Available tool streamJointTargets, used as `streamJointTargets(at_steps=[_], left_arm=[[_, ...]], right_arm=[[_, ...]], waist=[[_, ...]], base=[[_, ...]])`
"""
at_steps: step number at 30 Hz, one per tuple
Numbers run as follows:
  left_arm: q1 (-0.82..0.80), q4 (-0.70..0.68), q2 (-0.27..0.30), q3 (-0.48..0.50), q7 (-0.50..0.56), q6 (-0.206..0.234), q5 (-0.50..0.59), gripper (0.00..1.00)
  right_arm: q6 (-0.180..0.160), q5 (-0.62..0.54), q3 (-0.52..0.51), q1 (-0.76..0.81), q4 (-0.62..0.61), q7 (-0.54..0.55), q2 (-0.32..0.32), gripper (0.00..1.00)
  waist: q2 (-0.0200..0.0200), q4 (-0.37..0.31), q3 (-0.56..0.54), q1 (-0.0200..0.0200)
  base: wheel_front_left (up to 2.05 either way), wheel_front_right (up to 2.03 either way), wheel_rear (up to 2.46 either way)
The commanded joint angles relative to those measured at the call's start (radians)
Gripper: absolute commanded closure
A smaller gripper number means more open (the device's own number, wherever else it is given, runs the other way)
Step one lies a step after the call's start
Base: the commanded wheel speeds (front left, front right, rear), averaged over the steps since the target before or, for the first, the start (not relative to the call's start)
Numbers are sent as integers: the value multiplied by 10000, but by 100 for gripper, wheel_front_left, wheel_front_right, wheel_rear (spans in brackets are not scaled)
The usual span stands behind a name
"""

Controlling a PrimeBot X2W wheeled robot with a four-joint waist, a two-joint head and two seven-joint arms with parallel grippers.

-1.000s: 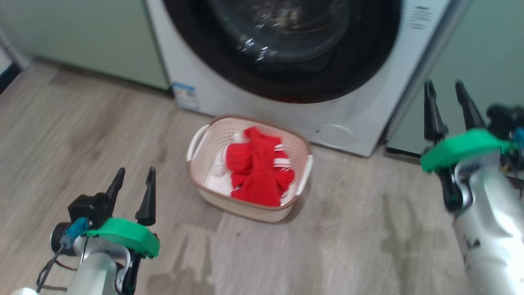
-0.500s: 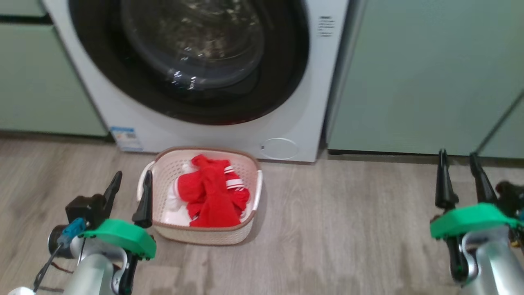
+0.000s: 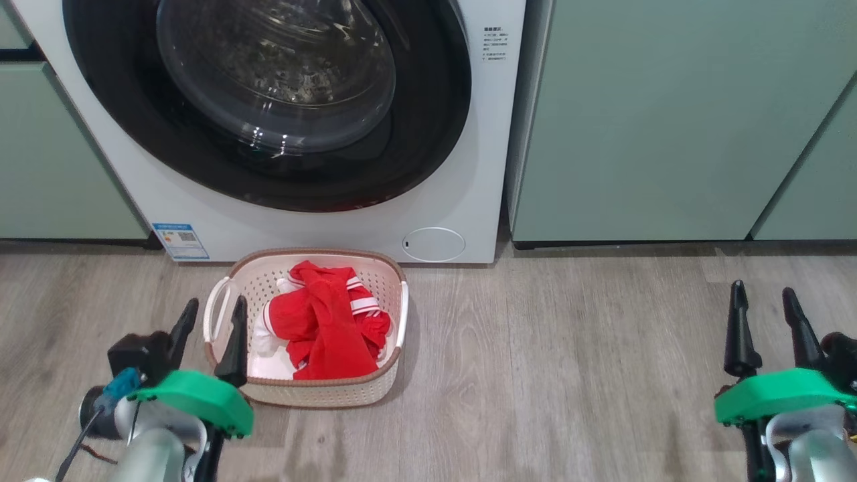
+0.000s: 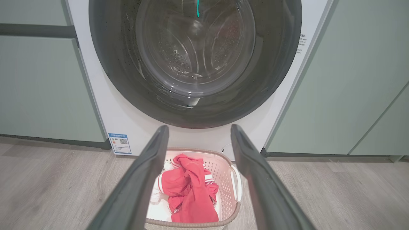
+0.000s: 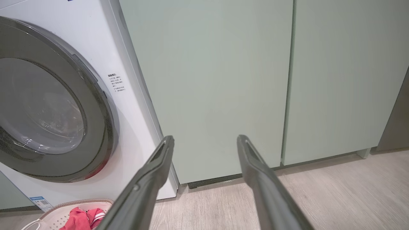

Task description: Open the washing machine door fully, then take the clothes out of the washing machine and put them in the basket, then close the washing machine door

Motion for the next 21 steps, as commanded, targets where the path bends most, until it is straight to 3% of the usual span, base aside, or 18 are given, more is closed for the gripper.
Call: streamJointTargets(at_steps=[1, 8, 21], left_arm=[[1, 65, 0, -19, 0, 0, -79, 100], [876, 898, -355, -52, 45, 0, -189, 100], [867, 534, -414, 86, 402, 1, -1428, 100]], right_arm=[[0, 2, -2, 0, 33, 0, 8, 100], [0, 83, 34, 591, 1019, 38, 191, 100], [-1, 1397, 32, 578, 757, 397, 202, 100]], waist=[[0, -19, 7, 0], [0, -24, 12, 0], [0, 47, 63, 0]], base=[[0, 0, 0], [0, 0, 0], [0, 0, 0]])
